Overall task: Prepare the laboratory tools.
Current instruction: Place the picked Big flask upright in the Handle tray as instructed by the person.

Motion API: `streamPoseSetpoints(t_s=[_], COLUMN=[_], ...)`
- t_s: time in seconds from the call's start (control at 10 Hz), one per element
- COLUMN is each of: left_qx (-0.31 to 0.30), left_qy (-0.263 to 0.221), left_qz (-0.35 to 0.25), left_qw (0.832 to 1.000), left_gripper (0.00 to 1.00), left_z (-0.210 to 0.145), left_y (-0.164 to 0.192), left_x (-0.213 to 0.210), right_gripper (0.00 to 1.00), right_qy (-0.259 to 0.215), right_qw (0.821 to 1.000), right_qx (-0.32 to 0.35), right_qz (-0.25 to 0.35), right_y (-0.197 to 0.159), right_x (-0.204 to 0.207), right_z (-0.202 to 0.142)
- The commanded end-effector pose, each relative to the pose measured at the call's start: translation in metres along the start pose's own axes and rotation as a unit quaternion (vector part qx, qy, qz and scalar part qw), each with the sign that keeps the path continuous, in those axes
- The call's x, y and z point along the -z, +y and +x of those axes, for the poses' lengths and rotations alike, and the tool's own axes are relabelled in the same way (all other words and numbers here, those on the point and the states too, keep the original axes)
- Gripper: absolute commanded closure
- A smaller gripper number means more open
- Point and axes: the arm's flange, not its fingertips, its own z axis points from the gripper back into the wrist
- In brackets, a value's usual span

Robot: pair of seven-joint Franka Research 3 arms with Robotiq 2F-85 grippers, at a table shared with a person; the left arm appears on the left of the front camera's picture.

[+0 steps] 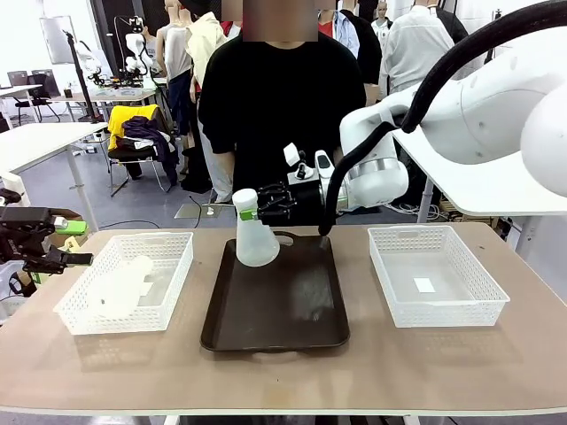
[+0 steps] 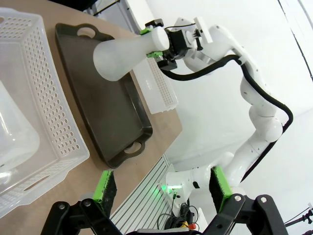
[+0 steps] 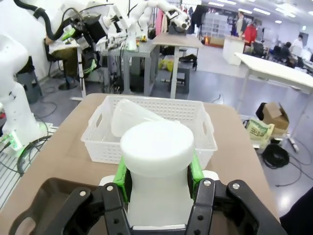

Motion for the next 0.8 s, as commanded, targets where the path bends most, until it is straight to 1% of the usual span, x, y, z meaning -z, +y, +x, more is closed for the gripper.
streamPoseSetpoints(t_s=[0.0,0.3,0.4,0.5,0.7], left_qx=[-0.001,-0.001,-0.001,-0.001,-0.001], left_qy=[-0.006,-0.006,-0.006,-0.006,-0.006], left_qz=[-0.008,-0.008,-0.008,-0.008,-0.008], left_qw=[1.0,1.0,1.0,1.0,1.0], left_gripper=[0.0,0.0,0.0,0.0,0.0], left_z=[0.0,0.0,0.0,0.0,0.0], left_y=[-0.001,-0.001,-0.001,-0.001,-0.001], left_x=[0.0,0.0,0.0,0.0,0.0], right_gripper=[1.0,1.0,1.0,1.0,1.0], right_qy=[-0.025,-0.029,-0.03,-0.028,-0.031], right_qw=[0.999,0.999,0.997,0.997,0.996], right_qx=[-0.001,0.01,0.012,0.011,0.013], right_qz=[-0.022,-0.034,-0.063,-0.076,-0.084], right_y=[-0.009,-0.014,-0.015,-0.016,-0.015], right_x=[-0.009,-0.016,-0.019,-0.021,-0.023], right_z=[-0.012,-0.033,-0.04,-0.045,-0.053])
